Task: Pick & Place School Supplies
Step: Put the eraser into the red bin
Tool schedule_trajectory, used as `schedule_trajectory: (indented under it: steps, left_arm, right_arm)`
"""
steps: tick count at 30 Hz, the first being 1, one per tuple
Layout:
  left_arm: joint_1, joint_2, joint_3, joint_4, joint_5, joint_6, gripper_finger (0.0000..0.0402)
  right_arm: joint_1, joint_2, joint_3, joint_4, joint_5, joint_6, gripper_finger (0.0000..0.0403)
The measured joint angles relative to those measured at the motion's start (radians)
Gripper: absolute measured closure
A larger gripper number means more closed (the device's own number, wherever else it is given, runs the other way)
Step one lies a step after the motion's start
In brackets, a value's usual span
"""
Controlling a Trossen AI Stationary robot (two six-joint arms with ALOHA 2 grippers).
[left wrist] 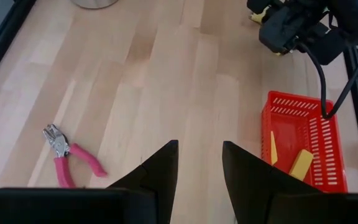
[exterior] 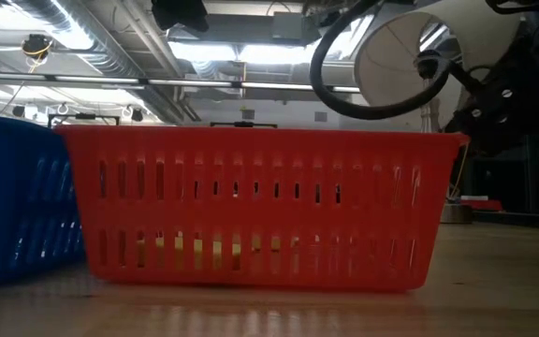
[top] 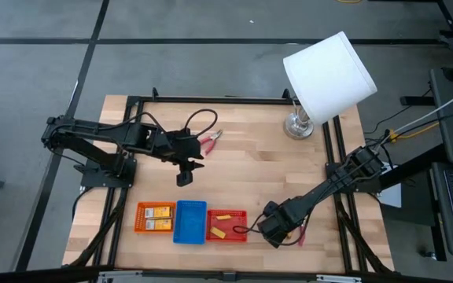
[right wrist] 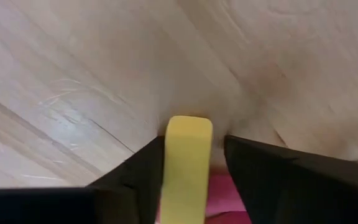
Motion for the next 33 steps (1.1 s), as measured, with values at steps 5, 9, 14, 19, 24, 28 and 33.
schedule_trajectory:
  steps: [5,9,14,19,24,28,33]
  left_arm:
    - [0.0,0.0,0.0,0.0,0.0,0.0,0.0281]
    - [0.0,0.0,0.0,0.0,-0.003,0.0,0.0281]
    - [0.0,0.0,0.0,-0.001,-0.007,-0.005,0.0281]
    - [0.0,0.0,0.0,-0.004,-0.007,-0.013,0.0281]
    - [-0.001,0.0,0.0,-0.03,-0.007,-0.022,0.0281]
    - [-0.002,0.0,0.0,-0.06,-0.007,-0.023,0.0281]
    - [-0.002,-0.014,0.0,-0.081,-0.009,-0.023,0.0281]
  right_arm:
    - [-0.002,0.0,0.002,0.002,-0.004,0.0,0.0293]
    - [-0.019,0.006,0.034,-0.004,0.015,-0.028,0.0317]
    - [-0.066,0.005,0.125,0.002,0.1,-0.08,0.0311]
    - [-0.132,0.005,0.229,-0.031,0.172,-0.158,0.0308]
    - [-0.185,0.004,0.335,0.0,0.254,-0.249,0.031]
    - [-0.224,0.003,0.362,0.049,0.278,-0.322,0.031]
    - [-0.247,0.033,0.364,0.158,0.218,-0.398,0.031]
